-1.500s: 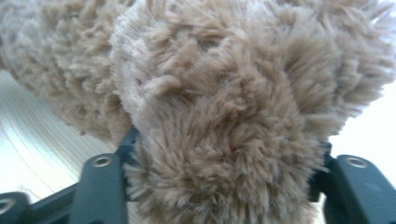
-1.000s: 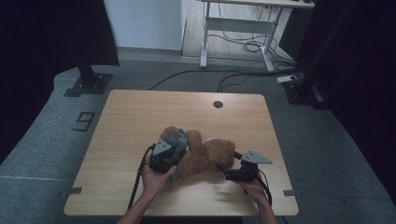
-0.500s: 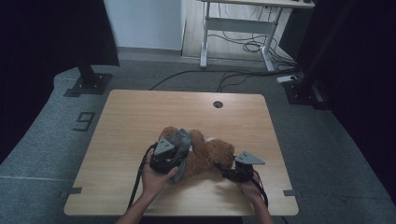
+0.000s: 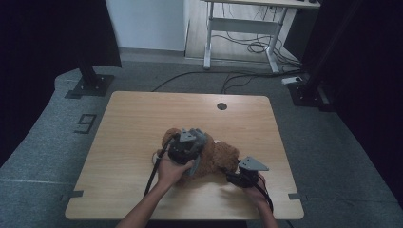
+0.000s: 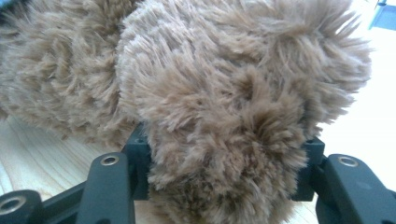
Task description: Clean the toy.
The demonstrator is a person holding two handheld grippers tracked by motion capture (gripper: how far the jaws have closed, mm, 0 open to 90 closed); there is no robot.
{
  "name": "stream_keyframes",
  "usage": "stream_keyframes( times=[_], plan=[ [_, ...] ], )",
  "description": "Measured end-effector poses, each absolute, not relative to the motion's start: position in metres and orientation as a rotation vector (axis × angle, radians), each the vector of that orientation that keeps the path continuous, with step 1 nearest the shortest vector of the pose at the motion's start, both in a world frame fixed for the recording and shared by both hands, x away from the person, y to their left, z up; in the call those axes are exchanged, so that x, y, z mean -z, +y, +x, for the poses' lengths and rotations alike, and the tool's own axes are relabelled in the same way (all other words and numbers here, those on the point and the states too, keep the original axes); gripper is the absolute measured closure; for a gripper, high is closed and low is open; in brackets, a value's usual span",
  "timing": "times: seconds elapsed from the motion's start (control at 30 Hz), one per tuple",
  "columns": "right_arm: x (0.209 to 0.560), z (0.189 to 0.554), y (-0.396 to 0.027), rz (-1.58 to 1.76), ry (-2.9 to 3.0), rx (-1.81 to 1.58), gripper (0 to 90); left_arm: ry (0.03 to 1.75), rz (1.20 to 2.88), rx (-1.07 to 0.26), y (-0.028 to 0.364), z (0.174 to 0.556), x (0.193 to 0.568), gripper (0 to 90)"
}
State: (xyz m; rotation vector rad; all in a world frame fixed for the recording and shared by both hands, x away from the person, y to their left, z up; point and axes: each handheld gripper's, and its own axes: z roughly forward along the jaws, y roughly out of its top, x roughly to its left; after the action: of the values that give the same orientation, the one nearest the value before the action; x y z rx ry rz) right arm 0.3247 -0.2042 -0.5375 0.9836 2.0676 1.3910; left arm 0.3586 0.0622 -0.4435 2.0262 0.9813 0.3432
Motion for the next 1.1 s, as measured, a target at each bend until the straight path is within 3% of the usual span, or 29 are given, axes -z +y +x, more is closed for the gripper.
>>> stream_keyframes(
  times=[0.1, 0.3, 0.67, 0.83, 1.1],
  plan=[
    [0.537, 0.324, -0.203, 0.985, 2.068, -1.381, 42.5, 1.046, 2.001, -0.407, 0.09, 0.362, 0.443, 76.9],
    [0.537, 0.323, -0.202, 0.996, 2.063, -1.388, 42.5, 1.154, 1.952, -0.386, 0.132, 0.367, 0.456, 77.2],
    [0.537, 0.324, -0.202, 0.999, 2.065, -1.388, 42.5, 1.153, 1.934, -0.423, 0.144, 0.361, 0.444, 77.5],
    [0.537, 0.325, -0.204, 1.018, 2.069, -1.391, 42.5, 1.049, 1.888, -0.434, 0.125, 0.351, 0.417, 77.7],
    [0.537, 0.324, -0.204, 1.024, 2.071, -1.386, 42.5, 0.867, 1.899, -0.371, 0.051, 0.346, 0.391, 77.6]
  ],
)
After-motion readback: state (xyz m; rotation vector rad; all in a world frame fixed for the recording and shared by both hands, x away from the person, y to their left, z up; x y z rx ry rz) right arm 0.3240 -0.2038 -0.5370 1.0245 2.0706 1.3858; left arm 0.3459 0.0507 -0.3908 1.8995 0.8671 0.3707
